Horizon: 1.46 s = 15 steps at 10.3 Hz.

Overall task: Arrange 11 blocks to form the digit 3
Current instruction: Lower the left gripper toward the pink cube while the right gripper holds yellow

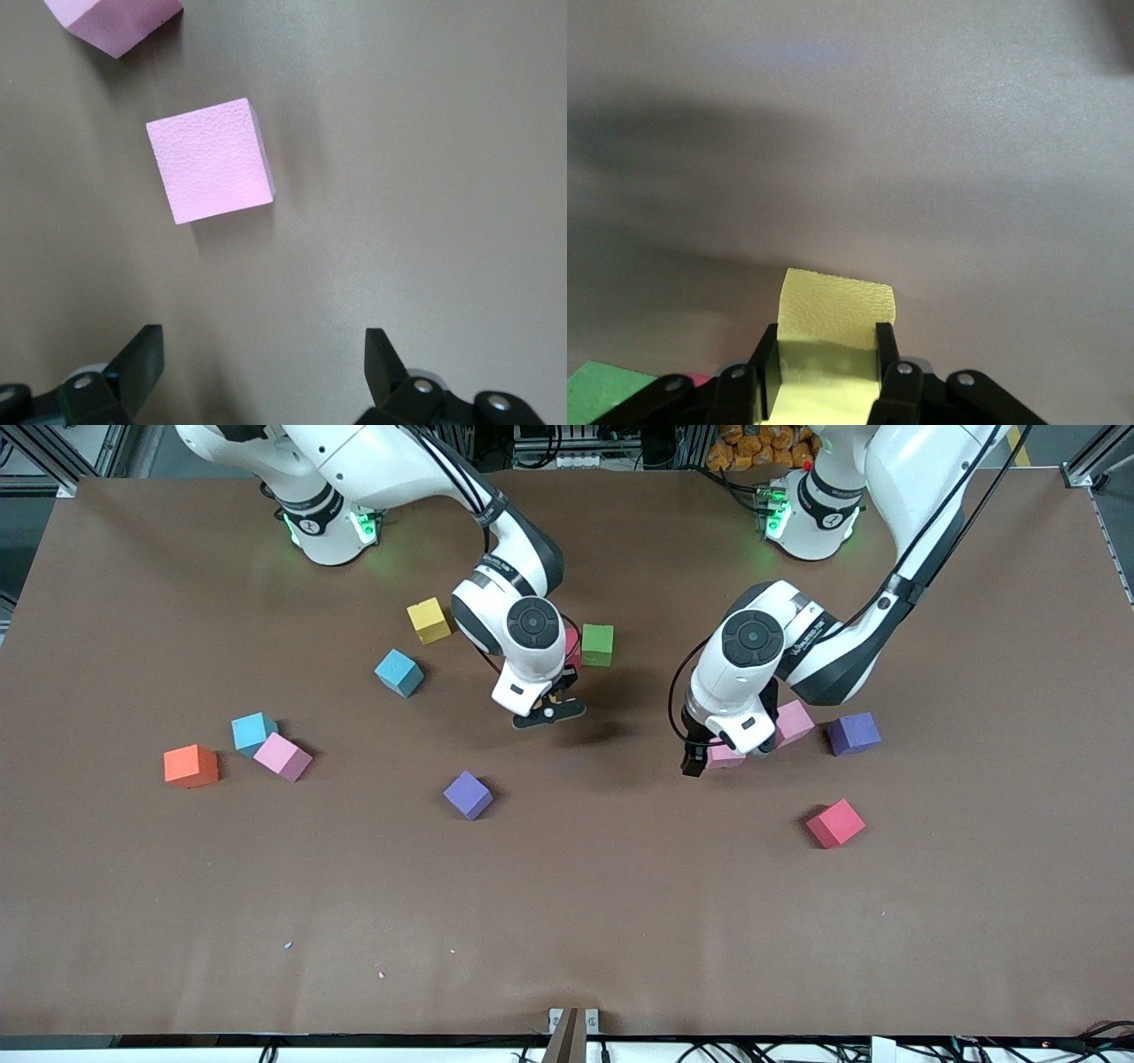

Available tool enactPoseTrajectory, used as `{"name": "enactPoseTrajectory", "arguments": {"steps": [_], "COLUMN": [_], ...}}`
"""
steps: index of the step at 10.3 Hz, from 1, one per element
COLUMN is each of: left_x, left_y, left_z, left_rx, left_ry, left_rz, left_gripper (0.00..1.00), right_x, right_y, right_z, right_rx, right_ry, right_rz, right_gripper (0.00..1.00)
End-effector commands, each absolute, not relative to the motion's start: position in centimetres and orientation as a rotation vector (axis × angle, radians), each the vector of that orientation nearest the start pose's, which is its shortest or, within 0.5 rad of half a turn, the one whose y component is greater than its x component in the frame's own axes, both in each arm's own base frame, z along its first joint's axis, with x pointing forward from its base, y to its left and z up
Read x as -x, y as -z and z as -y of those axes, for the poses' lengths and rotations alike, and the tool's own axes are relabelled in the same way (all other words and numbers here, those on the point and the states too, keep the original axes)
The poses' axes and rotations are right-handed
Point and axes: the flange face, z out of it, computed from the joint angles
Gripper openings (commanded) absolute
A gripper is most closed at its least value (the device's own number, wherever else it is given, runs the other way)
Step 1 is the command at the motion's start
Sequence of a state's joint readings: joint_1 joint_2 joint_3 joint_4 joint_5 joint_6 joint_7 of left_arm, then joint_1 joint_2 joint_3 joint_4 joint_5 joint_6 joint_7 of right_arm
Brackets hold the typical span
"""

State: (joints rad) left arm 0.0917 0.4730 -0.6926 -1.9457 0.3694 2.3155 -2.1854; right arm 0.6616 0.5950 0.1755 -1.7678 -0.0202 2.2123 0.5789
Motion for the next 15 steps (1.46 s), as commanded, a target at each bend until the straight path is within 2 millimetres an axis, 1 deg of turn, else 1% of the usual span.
{"name": "enactPoseTrajectory", "arguments": {"steps": [1, 3, 4, 5, 9, 14, 15], "left_x": [-52.73, -52.74, -52.74, -52.73, -52.73, -52.78, -53.12], "left_y": [-28.99, -28.99, -28.99, -28.99, -28.91, -28.91, -28.91], "left_z": [32.7, 32.7, 32.7, 32.7, 32.7, 32.62, 32.06], "left_rx": [2.446, 2.449, 2.456, 2.467, 2.467, 2.465, 2.454], "left_ry": [-0.022, -0.018, -0.02, -0.021, -0.022, -0.023, -0.023], "left_rz": [2.01, 2.006, 1.998, 1.984, 1.982, 1.986, 1.999], "left_gripper": [1.0, 1.0, 1.0, 1.0, 1.0, 1.0, 1.0], "right_x": [-42.65, -42.74, -42.74, -42.68, -42.82, -42.91, -42.97], "right_y": [-21.0, -21.01, -21.01, -20.86, -20.88, -21.19, -21.19], "right_z": [-46.29, -46.24, -46.24, -46.19, -45.93, -45.72, -45.65], "right_rx": [3.159, 3.163, 3.167, 3.17, 3.18, 3.185, 3.185], "right_ry": [-0.292, -0.289, -0.288, -0.292, -0.3, -0.312, -0.312], "right_rz": [0.375, 0.341, 0.317, 0.307, 0.27, 0.29, 0.293], "right_gripper": [0.26, 0.27, 0.3, 0.31, 0.32, 0.32, 0.32]}}
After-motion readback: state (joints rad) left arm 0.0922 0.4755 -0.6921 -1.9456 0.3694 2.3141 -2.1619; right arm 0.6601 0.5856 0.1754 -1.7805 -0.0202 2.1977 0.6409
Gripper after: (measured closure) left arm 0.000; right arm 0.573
